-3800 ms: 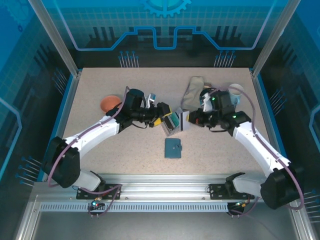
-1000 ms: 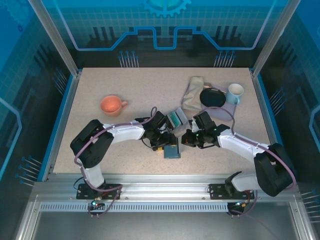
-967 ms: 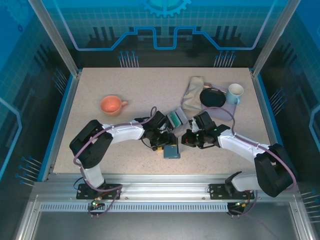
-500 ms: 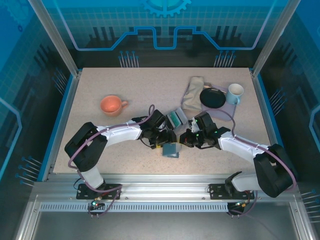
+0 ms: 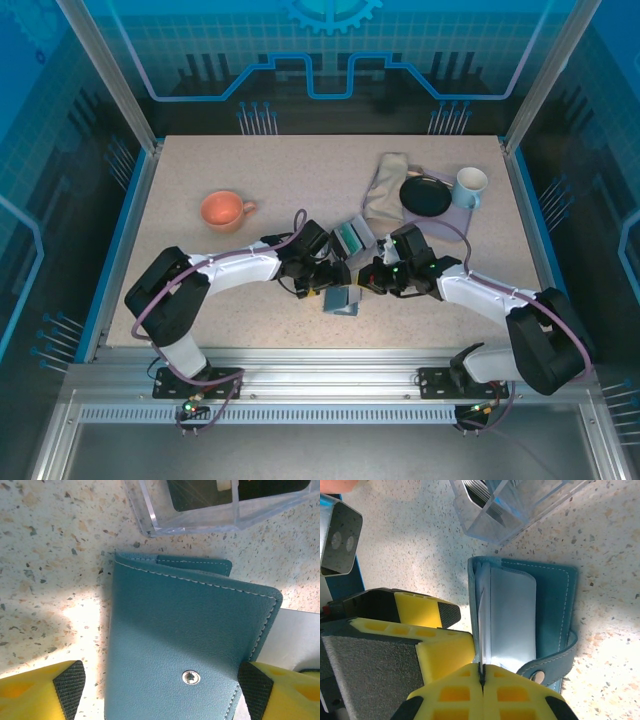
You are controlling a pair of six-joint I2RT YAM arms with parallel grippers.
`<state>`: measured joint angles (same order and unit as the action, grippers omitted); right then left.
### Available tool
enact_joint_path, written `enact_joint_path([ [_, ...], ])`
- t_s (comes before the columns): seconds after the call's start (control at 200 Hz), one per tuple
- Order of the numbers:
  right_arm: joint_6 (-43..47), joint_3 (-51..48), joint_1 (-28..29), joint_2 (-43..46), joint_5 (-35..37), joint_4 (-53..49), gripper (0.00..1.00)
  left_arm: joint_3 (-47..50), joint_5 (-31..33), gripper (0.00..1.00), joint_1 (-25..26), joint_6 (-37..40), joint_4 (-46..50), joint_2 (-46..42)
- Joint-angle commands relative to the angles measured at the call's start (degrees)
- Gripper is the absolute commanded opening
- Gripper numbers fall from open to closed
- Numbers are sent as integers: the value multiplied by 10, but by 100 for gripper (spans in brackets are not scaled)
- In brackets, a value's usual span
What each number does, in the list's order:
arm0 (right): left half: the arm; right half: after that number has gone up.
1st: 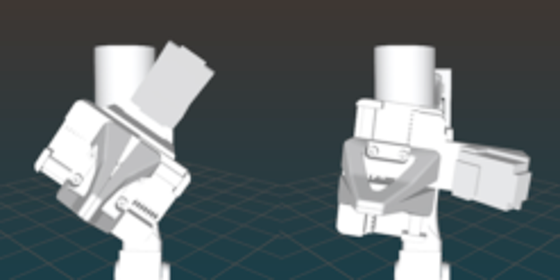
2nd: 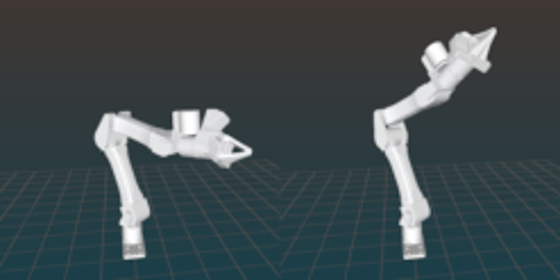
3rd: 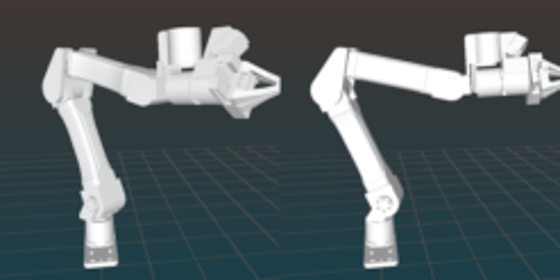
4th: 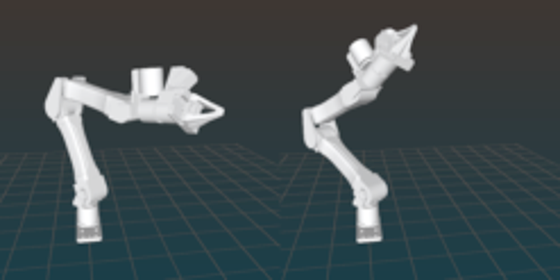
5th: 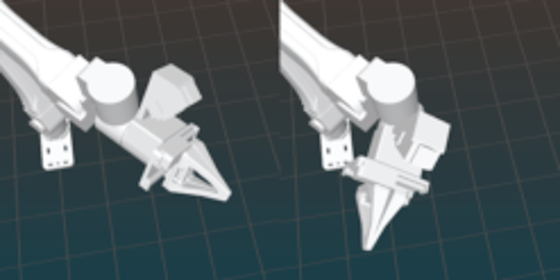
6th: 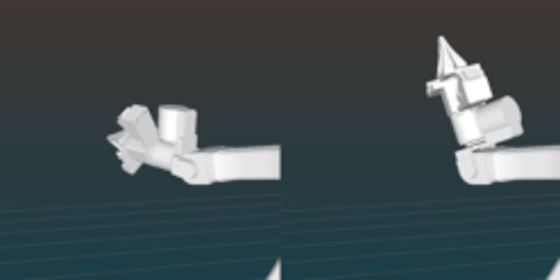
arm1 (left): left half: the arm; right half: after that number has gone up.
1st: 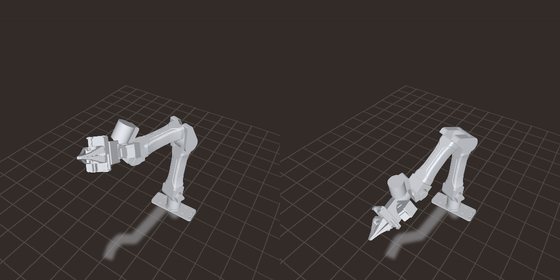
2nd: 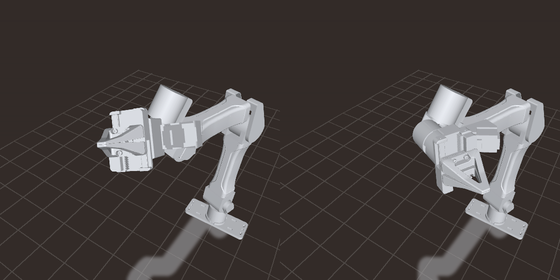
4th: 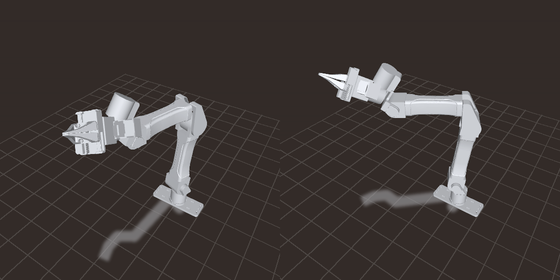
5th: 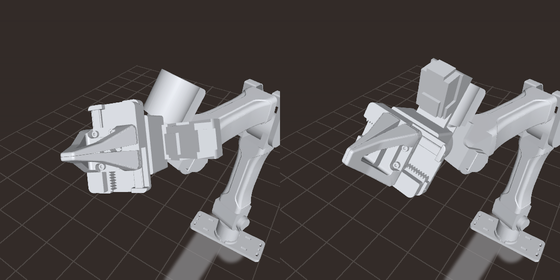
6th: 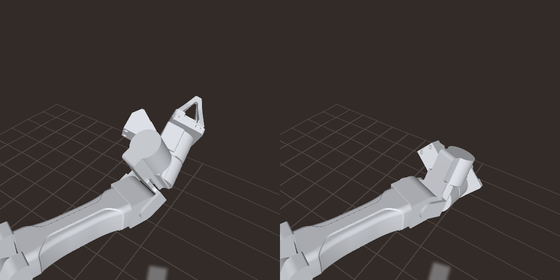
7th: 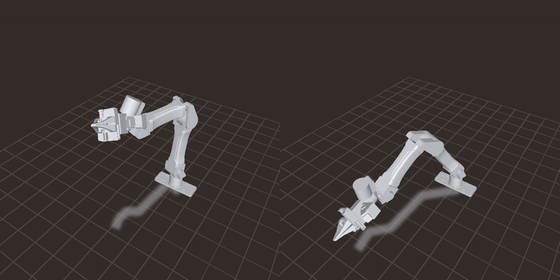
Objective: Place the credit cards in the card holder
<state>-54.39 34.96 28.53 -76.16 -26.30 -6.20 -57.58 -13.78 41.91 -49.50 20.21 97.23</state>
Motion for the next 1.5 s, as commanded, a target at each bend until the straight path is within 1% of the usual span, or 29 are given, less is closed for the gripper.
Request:
enact_joint_path([
  [0.0,-14,-4,-10,12,-31,32,2,1,-20,86,5,10,-12,-10],
  [0.04,-14,-6,-11,11,-32,33,2,0,-25,87,5,12,-13,-8],
  [0.06,-13,-6,-12,11,-32,34,2,0,-26,91,5,14,-14,-7],
  [0.095,-14,-7,-12,10,-32,32,2,0,-30,95,5,15,-16,-7],
  [0.205,-18,-12,-15,12,-32,35,1,1,-34,96,5,16,-21,-11],
  [0.29,-18,-14,-16,12,-31,35,1,-4,-31,93,5,20,-14,-8],
  [0.45,-16,-16,-19,10,-29,34,1,-17,-18,80,5,26,19,10],
  [0.525,-4,-10,-20,18,4,-9,1,-23,-6,80,5,29,36,15],
  [0.59,4,-11,-20,26,23,-22,1,-22,3,79,5,30,39,12],
  [0.705,6,-11,-25,4,-3,-3,1,-32,5,76,5,38,48,19],
  [0.835,18,-6,-23,8,47,-36,1,-37,28,78,5,42,72,17],
  [0.9,26,1,-23,4,59,-47,2,-29,43,82,4,41,73,7],
  [1.03,32,10,-23,-23,49,-33,1,-31,36,85,0,45,73,10],
  [1.221,25,16,-20,-57,30,3,1,-37,16,83,-2,45,61,39],
  [1.401,15,12,-16,-71,7,40,1,-42,5,83,-1,48,55,50],
  [1.491,13,11,-13,-73,6,47,1,-43,4,86,-2,49,54,52],
])
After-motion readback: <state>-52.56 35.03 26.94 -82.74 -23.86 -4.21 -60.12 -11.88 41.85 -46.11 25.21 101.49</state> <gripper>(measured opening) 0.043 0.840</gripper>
